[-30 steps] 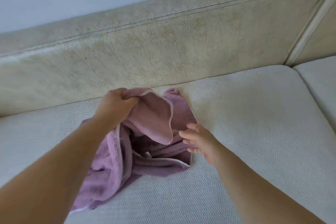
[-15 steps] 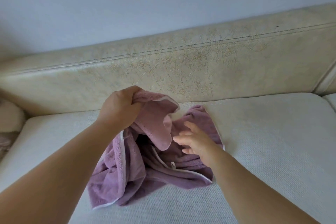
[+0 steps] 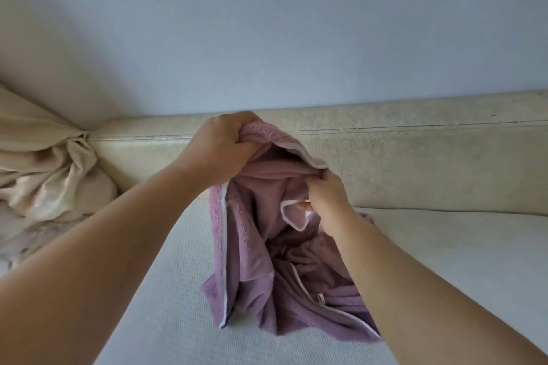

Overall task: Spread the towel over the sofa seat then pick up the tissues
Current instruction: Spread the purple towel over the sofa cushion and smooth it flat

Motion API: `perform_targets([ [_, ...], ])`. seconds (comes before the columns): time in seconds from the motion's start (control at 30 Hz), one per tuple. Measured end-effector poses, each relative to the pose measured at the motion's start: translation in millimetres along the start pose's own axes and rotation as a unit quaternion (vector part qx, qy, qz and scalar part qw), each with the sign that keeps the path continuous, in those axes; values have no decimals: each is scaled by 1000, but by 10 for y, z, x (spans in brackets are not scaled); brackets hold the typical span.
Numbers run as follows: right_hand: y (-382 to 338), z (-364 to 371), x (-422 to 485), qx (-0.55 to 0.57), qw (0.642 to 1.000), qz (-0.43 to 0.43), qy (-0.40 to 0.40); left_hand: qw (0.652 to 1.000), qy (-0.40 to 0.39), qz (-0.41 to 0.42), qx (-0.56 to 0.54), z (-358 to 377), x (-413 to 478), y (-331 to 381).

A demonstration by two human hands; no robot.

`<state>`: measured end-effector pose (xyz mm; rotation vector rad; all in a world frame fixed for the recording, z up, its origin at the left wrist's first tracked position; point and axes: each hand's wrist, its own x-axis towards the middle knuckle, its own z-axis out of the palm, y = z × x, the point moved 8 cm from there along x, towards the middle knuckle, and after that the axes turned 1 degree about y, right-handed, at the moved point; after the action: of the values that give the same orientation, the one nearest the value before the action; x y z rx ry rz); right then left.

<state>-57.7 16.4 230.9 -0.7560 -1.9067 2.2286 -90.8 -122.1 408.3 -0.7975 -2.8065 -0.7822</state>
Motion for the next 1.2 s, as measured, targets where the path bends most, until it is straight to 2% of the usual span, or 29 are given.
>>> perform_targets([
  [0.07,-344,-165,26,105,993,-29,44,999,-2,-21,26,-134,-53,-121],
  [0.1,-550,-225,9,117,990,-58,54,999,-2,-32,34,-198,-89,-187],
  [0.23,-1148,-228,-116,34,980,-183,68,996,11,-74,47,-335,-187,-373],
  [0.37,-1233,-69,-271,-15,983,-184,18,993,-12,-116,4,-233,-262,-369],
  [0.43,-1168,-99,-306,-37,984,-173,13,990,-75,-122,3,-42,-324,-338],
  [0.5,-1030,-184,-352,-63,986,-152,17,977,-181,-112,20,253,-453,-295],
  [0.6,-376,-405,-398,-151,986,-61,-20,913,-391,-91,76,918,-934,-303],
  [0.63,-36,-496,-408,-218,974,-16,-49,885,-450,-84,91,1175,-1148,-329],
  [0.67,327,-587,-424,-316,944,29,-91,859,-496,-77,103,1413,-1373,-349],
  [0.73,1037,-790,-564,-472,857,115,-174,819,-557,-65,121,1870,-1777,-373],
  [0.77,1320,-888,-627,-507,827,143,-195,805,-576,-58,128,2076,-1930,-373],
  [0.8,1571,-972,-689,-520,813,155,-209,792,-594,-49,131,2299,-2067,-363],
  [0.97,2125,-1204,-703,-533,804,172,-201,743,-661,-57,87,3019,-2420,-308],
  [1.1,2382,-1304,-629,-594,743,185,-245,699,-710,-57,65,3299,-2531,-211],
  [1.2,2548,-1383,-567,-609,720,197,-269,688,-720,-76,38,3487,-2526,-190],
])
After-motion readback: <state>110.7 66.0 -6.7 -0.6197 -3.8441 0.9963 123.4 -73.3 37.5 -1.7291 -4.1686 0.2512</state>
